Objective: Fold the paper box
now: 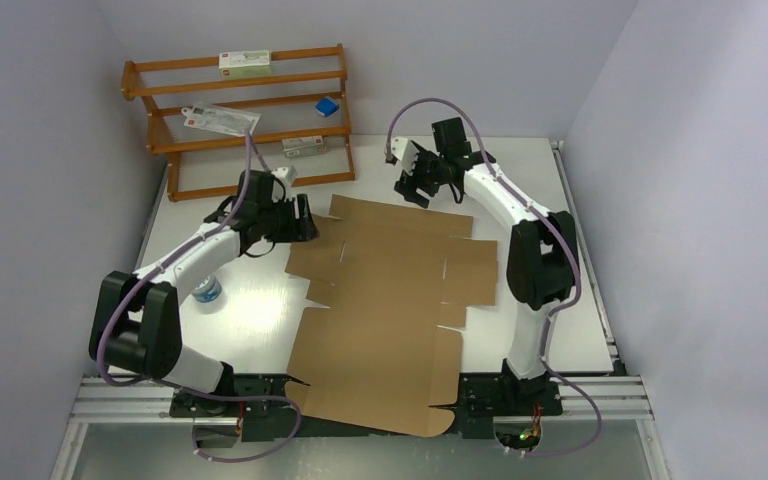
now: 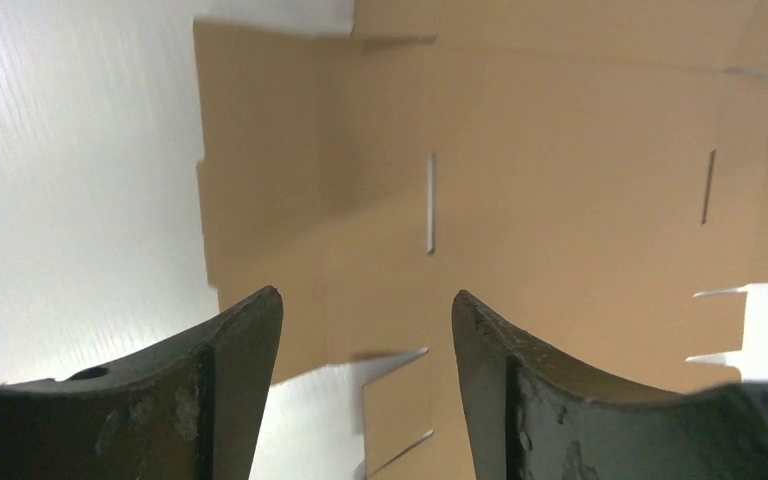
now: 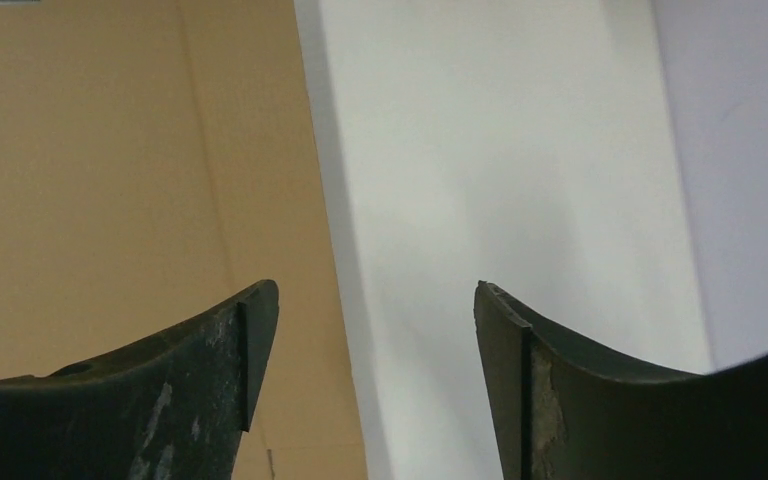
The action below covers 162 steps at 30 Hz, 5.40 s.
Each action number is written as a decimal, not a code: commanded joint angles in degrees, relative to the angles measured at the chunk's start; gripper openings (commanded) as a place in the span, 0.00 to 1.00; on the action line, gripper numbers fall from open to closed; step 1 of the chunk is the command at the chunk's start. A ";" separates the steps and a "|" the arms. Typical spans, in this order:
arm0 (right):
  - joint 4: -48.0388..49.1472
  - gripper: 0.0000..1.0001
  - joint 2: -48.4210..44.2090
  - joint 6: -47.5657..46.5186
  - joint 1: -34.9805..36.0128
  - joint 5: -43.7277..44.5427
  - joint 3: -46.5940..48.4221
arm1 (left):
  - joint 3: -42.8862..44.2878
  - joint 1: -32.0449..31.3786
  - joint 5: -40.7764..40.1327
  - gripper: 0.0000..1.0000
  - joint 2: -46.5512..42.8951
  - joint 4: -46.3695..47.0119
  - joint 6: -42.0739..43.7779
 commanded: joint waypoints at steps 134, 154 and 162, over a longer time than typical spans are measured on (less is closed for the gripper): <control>33.73 0.00 -34.69 -11.60 24.54 34.64 -41.35 | -37.11 -3.81 -12.70 0.57 -29.77 43.68 4.91; 30.36 0.00 -34.81 -13.96 25.43 35.22 -40.04 | -26.34 13.73 32.41 0.65 -3.87 64.56 12.42; 28.22 0.00 -34.45 -14.46 25.43 34.95 -39.18 | -21.45 18.36 39.24 0.59 4.29 66.02 11.79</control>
